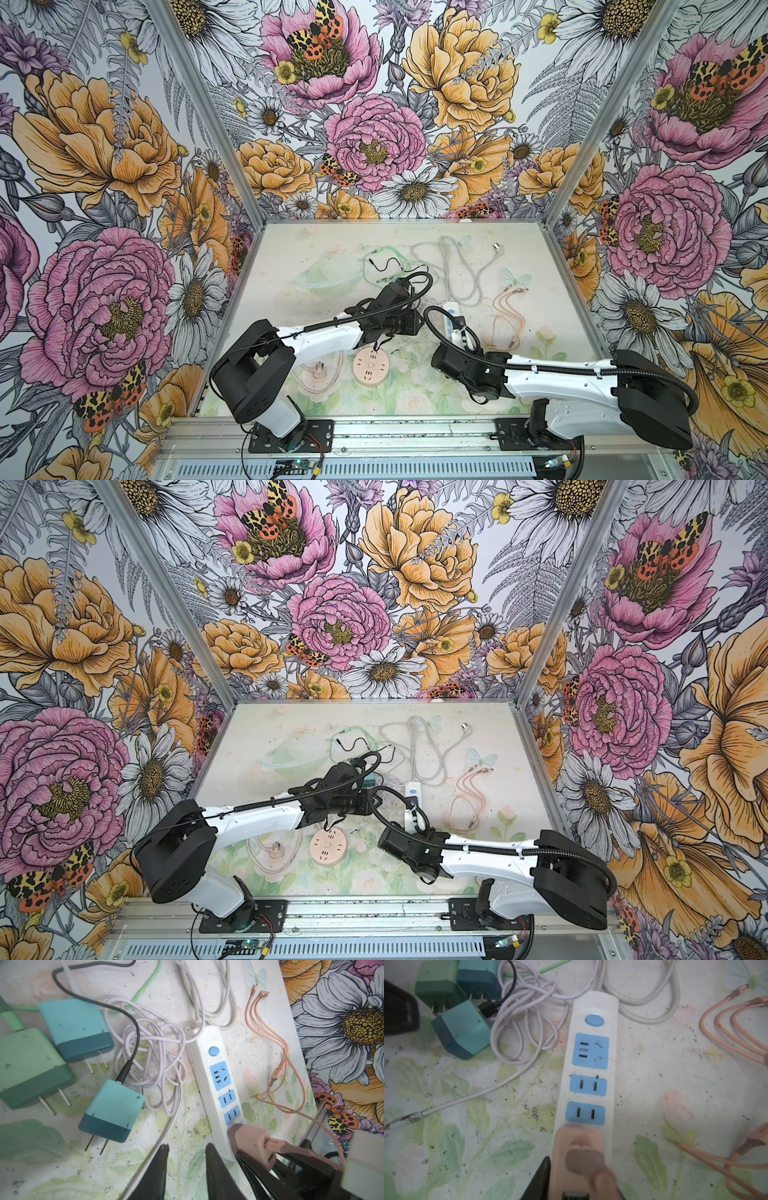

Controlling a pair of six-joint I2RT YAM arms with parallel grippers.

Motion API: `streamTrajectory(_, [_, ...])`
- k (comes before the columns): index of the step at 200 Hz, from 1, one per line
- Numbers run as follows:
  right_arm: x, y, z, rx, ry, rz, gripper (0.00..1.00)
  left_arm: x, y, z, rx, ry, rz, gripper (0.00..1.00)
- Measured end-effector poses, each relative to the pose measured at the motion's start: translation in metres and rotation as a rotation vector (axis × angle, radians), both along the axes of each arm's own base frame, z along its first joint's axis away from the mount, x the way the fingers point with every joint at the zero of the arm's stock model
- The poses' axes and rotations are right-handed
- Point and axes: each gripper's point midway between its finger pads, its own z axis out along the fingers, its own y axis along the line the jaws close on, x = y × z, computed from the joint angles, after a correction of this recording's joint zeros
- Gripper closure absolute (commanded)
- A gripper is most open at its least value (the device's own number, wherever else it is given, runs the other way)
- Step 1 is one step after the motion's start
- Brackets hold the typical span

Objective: Insert the plug
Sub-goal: 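Push the pink charger down into the socket with the right gripper, then open the right gripper and lift it off the pink charger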

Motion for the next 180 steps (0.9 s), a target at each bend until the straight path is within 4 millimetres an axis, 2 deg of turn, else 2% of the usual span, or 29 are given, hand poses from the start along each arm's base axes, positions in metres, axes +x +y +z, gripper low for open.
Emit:
streamTrajectory(37, [-0.004,-0.001,0.0,0.005,0.017,0.006,0.65,0.001,0.001,0.008,-0.012,-0.019,0.006,0.66])
streamTrajectory(80, [-0.008,-0.004,0.01,0.071,0.005,0.011,0.55,0.002,0.002,0.01,-0.01,-0.025,0.013,0.65])
streamTrajectory(131, [-0.022,0.001,0.004,0.107,0.077,0.072,0.45,0.002,0.002,0.01,-0.009,-0.024,0.012,0.63])
streamTrajectory(150, [-0.028,0.005,0.01,0.153,0.091,0.104,0.38,0.002,0.002,0.009,-0.004,-0.027,0.007,0.63])
streamTrajectory(180, [-0.035,0.01,0.03,0.25,0.083,0.15,0.37,0.002,0.001,0.012,0.003,-0.031,-0.003,0.62])
